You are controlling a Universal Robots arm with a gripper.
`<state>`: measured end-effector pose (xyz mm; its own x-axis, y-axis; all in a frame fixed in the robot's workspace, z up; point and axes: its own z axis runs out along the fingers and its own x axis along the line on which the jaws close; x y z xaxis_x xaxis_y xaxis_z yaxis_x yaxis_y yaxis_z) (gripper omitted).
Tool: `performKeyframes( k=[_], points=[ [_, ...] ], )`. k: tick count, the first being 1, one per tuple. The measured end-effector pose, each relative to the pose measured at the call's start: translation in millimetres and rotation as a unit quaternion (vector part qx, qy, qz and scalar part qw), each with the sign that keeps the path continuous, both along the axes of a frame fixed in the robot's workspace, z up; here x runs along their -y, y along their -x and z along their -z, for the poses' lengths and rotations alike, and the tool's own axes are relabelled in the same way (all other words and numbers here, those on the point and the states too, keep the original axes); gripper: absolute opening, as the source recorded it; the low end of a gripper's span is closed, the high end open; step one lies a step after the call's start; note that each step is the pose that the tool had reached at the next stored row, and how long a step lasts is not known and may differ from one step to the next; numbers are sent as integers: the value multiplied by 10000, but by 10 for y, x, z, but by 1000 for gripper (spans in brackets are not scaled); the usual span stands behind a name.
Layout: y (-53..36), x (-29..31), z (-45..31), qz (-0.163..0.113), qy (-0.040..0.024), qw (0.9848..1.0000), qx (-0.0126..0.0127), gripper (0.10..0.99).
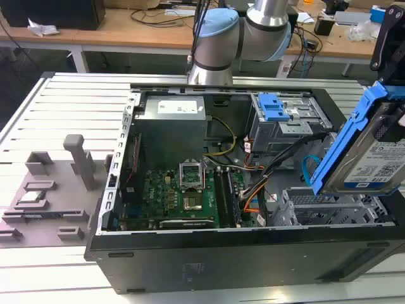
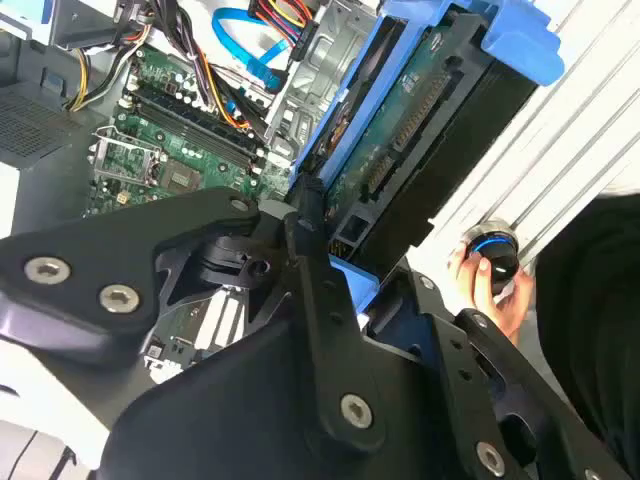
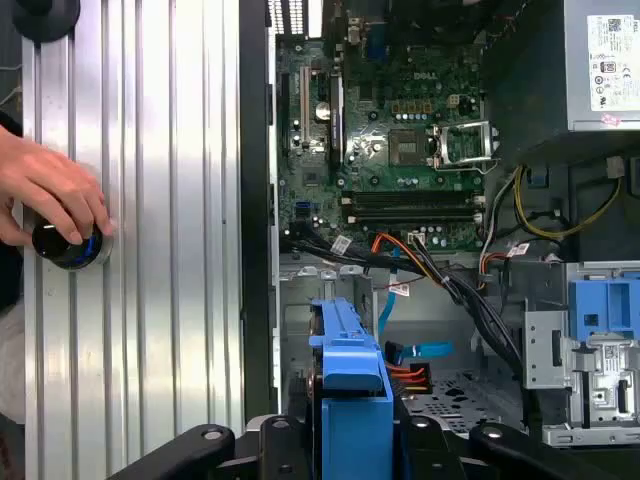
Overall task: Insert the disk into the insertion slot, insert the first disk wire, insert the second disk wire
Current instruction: 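Insert the disk into the insertion slot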
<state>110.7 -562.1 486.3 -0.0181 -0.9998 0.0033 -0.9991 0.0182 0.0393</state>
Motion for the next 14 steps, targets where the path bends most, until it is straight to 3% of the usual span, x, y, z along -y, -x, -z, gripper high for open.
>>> performKeyframes(
  k=[2,3,9,14],
  points=[
    [1,0,26,0,0,10000,0,365],
    [12,-2,114,1,-1,10000,0,365],
    [81,-30,193,0,0,10000,0,365],
    [114,-109,287,0,0,10000,0,365]
  ],
)
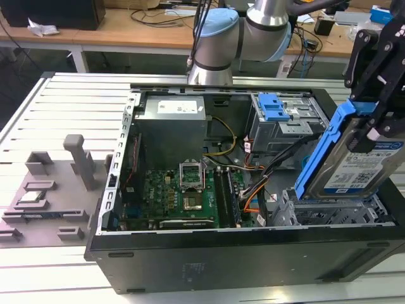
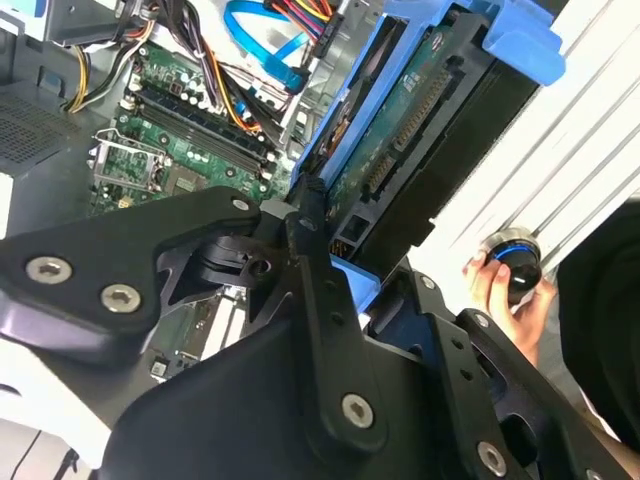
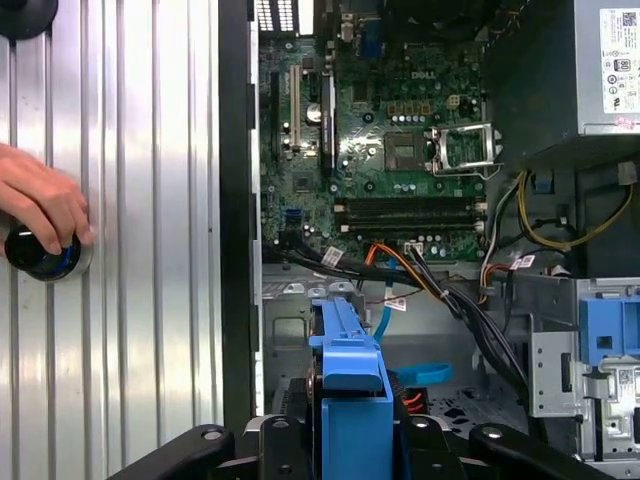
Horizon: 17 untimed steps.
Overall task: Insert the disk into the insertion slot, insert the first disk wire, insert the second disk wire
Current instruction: 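Insert the disk into the insertion slot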
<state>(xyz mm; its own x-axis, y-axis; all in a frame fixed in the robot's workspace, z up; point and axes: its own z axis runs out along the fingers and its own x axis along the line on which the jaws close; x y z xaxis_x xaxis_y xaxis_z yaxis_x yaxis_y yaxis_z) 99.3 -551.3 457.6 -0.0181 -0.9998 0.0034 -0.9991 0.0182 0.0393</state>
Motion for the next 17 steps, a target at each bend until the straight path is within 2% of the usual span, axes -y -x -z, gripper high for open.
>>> performKeyframes(
  k=[2,3,8,15,17],
  points=[
    [1,-11,41,0,-1,10000,0,365],
    [2,-20,85,0,0,10000,0,365],
    [1,-67,147,0,-1,10000,0,365],
    [1,-68,215,1,5,10000,0,365],
    [0,-68,259,0,5,10000,0,365]
  ],
)
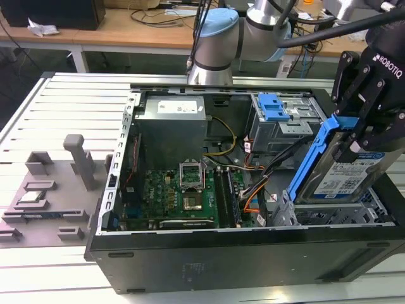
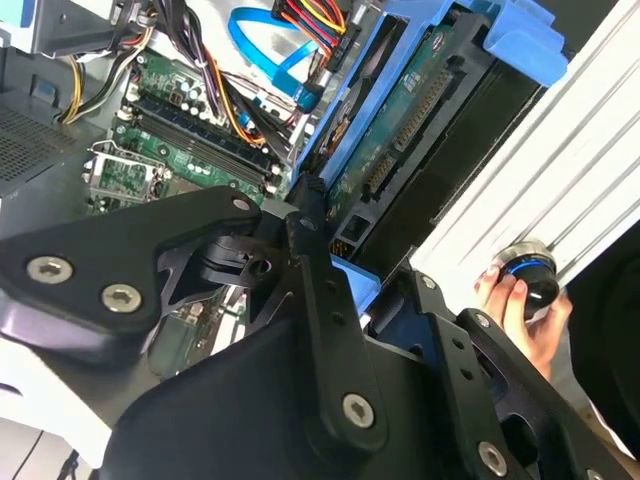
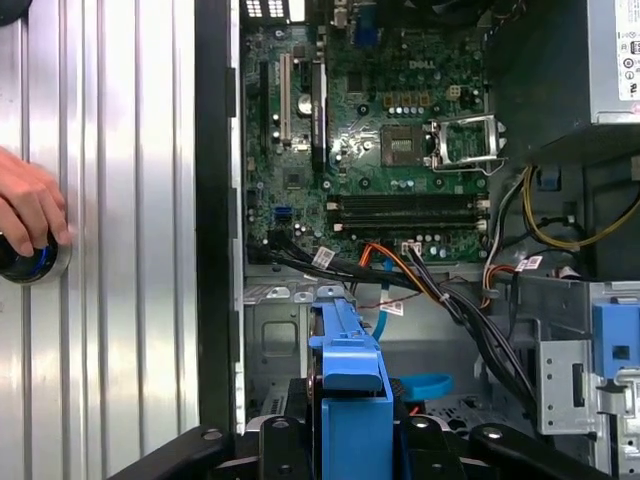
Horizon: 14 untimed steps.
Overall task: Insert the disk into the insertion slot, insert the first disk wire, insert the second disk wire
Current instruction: 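Insert the disk into the insertion slot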
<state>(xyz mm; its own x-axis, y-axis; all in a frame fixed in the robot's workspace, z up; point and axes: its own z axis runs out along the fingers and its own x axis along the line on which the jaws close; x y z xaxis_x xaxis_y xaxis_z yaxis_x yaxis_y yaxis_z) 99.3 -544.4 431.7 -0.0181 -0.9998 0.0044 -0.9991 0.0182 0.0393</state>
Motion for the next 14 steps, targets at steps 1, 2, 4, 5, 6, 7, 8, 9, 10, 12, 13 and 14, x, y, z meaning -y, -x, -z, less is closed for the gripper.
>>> performKeyframes(
  k=[1,2,4,5,6,7,8,9,10,12,13,14],
  points=[
    [0,0,16,0,0,10000,0,365],
    [0,0,42,0,1,10000,0,365],
    [0,0,78,0,1,10000,0,365],
    [0,0,99,0,1,10000,0,365],
    [0,0,121,0,0,10000,0,365],
    [0,0,132,0,0,10000,0,365],
    [0,0,146,0,1,10000,0,365],
    [0,0,162,0,1,10000,0,365],
    [0,0,179,0,0,10000,0,365],
    [0,0,224,0,1,10000,0,365],
    [0,0,238,0,1,10000,0,365],
    [0,0,251,0,1,10000,0,365]
  ],
)
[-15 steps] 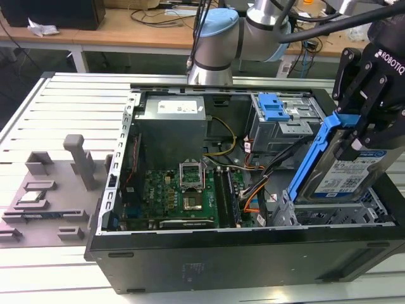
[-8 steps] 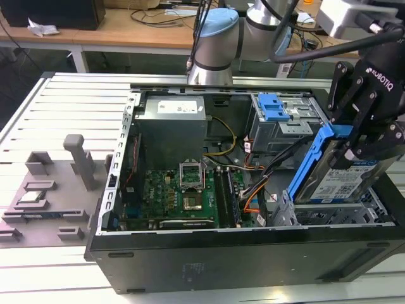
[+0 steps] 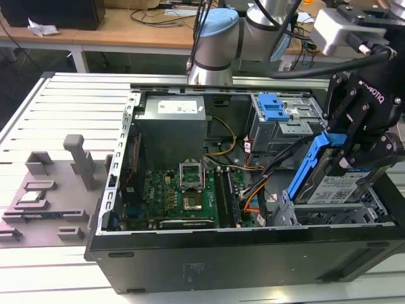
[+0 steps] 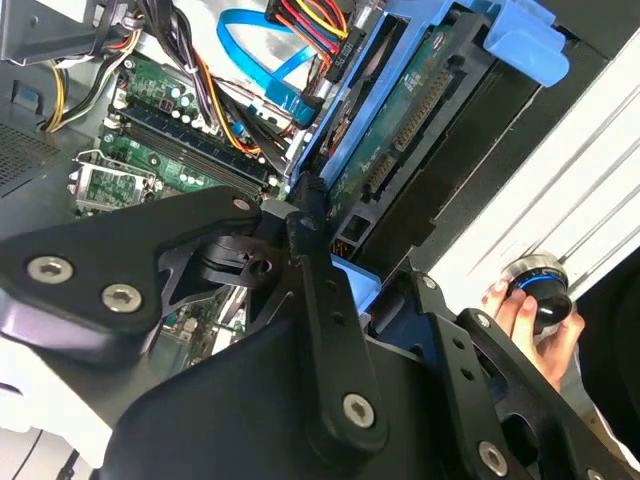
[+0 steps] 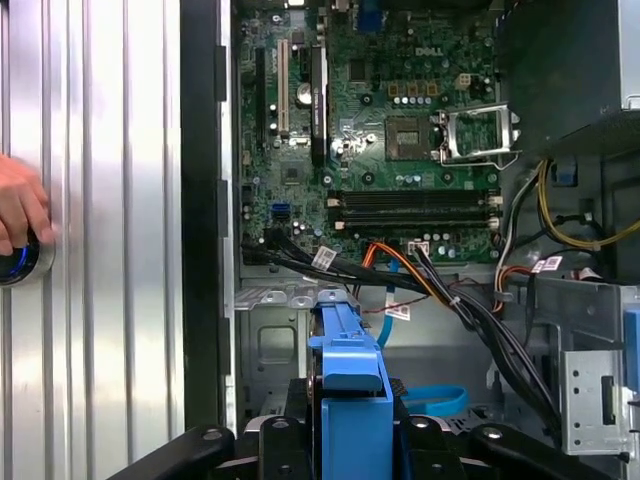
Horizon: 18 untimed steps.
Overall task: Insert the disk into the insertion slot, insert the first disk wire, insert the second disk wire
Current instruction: 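Insert the disk into the insertion slot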
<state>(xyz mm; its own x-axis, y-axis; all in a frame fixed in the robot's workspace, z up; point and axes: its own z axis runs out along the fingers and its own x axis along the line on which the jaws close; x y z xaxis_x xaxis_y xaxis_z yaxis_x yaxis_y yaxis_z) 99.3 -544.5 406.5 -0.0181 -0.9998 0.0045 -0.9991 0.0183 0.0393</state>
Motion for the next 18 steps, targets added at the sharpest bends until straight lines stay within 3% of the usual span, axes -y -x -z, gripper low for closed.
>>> performKeyframes(
  k=[6,11,12,16,18],
  points=[
    [0,0,84,0,0,10000,0,365],
    [0,0,88,0,3,10000,0,376],
    [0,0,88,0,3,10000,0,439],
    [0,0,88,0,3,10000,0,439],
    [0,0,88,0,4,10000,0,294]
  ],
)
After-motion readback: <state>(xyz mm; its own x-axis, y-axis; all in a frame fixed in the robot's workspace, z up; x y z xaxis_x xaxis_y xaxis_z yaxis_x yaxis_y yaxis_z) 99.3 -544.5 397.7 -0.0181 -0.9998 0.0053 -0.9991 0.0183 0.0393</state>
